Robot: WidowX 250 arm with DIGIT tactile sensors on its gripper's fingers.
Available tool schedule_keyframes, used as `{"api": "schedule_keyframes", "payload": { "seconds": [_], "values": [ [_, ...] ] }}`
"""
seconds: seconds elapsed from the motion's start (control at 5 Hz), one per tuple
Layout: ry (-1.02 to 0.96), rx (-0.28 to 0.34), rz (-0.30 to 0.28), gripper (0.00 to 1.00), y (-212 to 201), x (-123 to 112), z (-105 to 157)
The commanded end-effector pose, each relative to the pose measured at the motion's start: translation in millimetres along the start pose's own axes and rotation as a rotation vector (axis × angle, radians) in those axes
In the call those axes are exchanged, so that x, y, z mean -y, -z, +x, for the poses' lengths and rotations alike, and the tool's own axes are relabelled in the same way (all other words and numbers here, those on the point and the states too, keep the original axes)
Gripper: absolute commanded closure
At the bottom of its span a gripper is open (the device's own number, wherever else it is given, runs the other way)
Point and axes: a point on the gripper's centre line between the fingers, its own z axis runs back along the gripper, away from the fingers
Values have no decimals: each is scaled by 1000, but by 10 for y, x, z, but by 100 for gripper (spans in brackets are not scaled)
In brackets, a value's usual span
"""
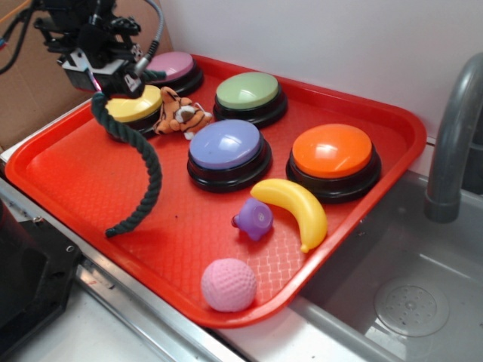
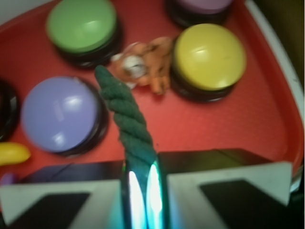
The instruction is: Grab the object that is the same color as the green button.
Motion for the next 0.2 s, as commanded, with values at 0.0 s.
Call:
{"api": "schedule_keyframes", "payload": {
  "seconds": [0.0],
  "values": [
    [35,22,13,100,-98,75,-60]
  ]
}}
